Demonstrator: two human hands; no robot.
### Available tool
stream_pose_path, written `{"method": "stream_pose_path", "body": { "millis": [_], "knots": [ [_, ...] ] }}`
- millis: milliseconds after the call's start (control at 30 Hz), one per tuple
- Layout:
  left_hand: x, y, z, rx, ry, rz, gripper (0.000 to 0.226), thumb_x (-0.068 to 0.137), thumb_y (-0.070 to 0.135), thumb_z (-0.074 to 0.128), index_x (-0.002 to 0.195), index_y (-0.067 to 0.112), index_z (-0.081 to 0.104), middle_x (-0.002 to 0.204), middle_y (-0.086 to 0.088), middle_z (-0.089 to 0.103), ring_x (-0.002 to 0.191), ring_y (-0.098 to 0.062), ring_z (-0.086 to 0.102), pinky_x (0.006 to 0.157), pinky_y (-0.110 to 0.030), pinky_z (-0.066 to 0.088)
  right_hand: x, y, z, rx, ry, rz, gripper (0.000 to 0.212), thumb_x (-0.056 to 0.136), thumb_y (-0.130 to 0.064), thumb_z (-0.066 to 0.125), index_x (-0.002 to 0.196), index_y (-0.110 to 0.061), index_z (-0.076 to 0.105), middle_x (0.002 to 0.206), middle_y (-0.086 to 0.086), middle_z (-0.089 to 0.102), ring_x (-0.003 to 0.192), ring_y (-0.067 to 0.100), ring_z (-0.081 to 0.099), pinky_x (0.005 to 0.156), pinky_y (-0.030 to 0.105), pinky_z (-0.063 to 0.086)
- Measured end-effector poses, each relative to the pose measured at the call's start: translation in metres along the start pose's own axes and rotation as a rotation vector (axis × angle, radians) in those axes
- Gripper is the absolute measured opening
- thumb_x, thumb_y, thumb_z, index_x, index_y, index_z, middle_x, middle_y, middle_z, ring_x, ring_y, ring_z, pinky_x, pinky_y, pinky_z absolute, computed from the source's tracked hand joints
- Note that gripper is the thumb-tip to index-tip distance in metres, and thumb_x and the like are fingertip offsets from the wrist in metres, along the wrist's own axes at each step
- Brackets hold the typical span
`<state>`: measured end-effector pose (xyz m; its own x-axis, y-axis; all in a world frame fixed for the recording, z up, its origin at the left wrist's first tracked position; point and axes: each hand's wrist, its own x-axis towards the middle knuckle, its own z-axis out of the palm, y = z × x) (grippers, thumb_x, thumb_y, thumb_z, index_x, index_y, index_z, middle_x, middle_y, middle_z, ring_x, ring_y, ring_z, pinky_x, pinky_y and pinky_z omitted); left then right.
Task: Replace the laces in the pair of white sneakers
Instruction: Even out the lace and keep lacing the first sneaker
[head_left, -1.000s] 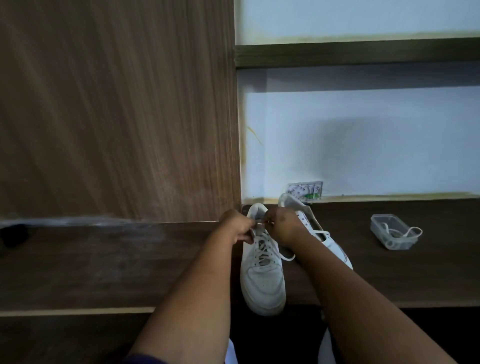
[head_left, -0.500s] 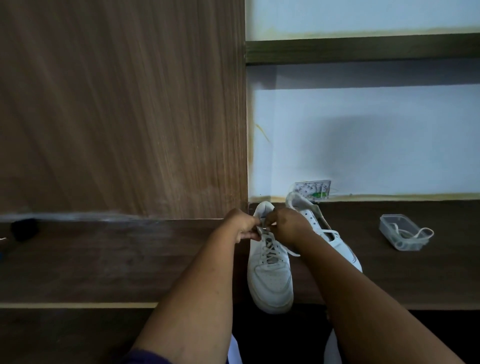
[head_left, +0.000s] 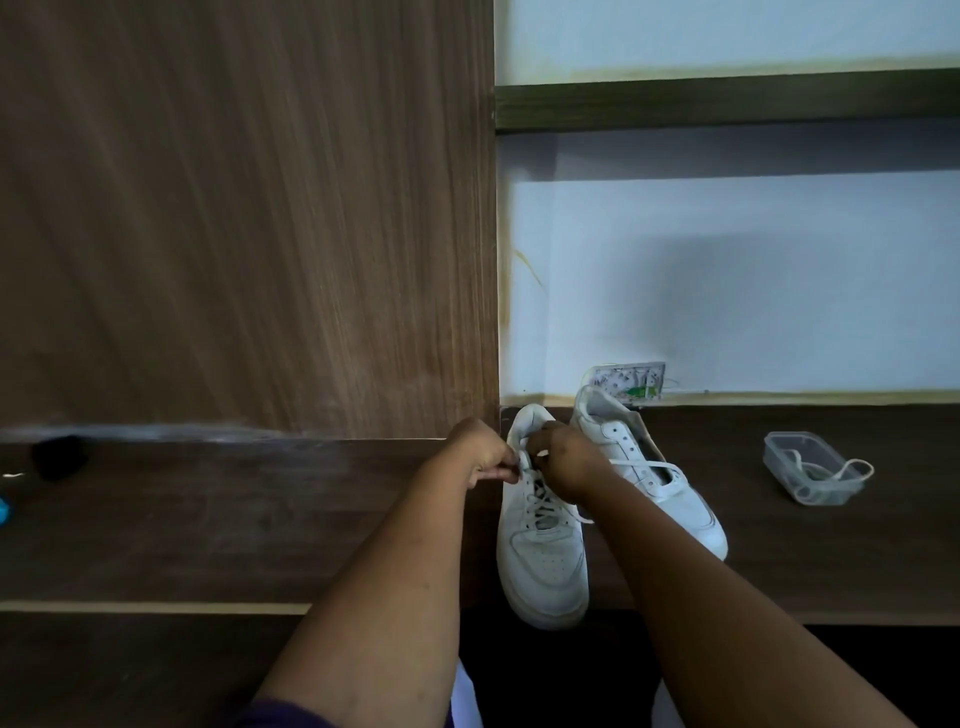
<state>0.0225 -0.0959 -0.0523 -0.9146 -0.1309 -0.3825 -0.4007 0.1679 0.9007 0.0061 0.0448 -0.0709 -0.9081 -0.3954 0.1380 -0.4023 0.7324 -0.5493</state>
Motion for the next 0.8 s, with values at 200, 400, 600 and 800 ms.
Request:
{"method": "stream_pose_path", "body": {
  "millis": [200, 400, 600, 800],
  "knots": [
    [0.005, -0.002, 0.0, 0.046, -0.016, 0.048, 0.005, 0.087, -0.006, 0.063, 0.087, -0.011, 0.062, 0.074, -0.018, 0.063, 0.081, -0.029, 0.07, 0.06, -0.021, 0.058, -0.004, 0.009, -0.001, 0.068, 0.034, -0.041, 0.011, 0.084, -0.009, 0.065, 0.088, -0.009, 0.074, 0.102, 0.007, 0.067, 0.094, 0.018, 0.062, 0.075, 0.023, 0.043],
    [0.008, -0.002, -0.005, 0.022, 0.059, 0.031, 0.012, 0.092, -0.001, 0.051, 0.086, -0.001, 0.062, 0.07, -0.01, 0.059, 0.06, -0.013, 0.06, 0.063, -0.021, 0.056, -0.001, 0.012, -0.012, 0.059, -0.027, -0.061, 0.016, 0.084, -0.017, 0.07, 0.1, -0.014, 0.074, 0.1, -0.005, 0.07, 0.092, 0.008, 0.061, 0.074, 0.015, 0.046],
    [-0.011, 0.017, -0.083, -0.334, 0.288, 0.118, 0.028, 0.098, 0.007, 0.047, 0.07, 0.007, 0.048, 0.064, -0.005, 0.044, 0.052, -0.008, 0.045, 0.046, -0.018, 0.053, -0.007, 0.022, -0.022, 0.037, -0.078, 0.059, 0.036, 0.087, -0.038, 0.066, 0.119, -0.021, 0.062, 0.11, 0.002, 0.064, 0.099, 0.014, 0.058, 0.079, 0.019, 0.041],
    [-0.055, 0.022, -0.139, -1.308, 0.093, 0.504, 0.01, 0.067, 0.011, 0.05, 0.064, 0.012, 0.041, 0.054, 0.0, 0.05, 0.056, -0.012, 0.056, 0.06, -0.02, 0.051, -0.009, 0.031, -0.031, 0.106, -0.055, 0.196, 0.047, 0.097, -0.05, 0.041, 0.128, -0.018, 0.055, 0.132, 0.01, 0.056, 0.12, 0.025, 0.052, 0.095, 0.03, 0.037]
  ]
}}
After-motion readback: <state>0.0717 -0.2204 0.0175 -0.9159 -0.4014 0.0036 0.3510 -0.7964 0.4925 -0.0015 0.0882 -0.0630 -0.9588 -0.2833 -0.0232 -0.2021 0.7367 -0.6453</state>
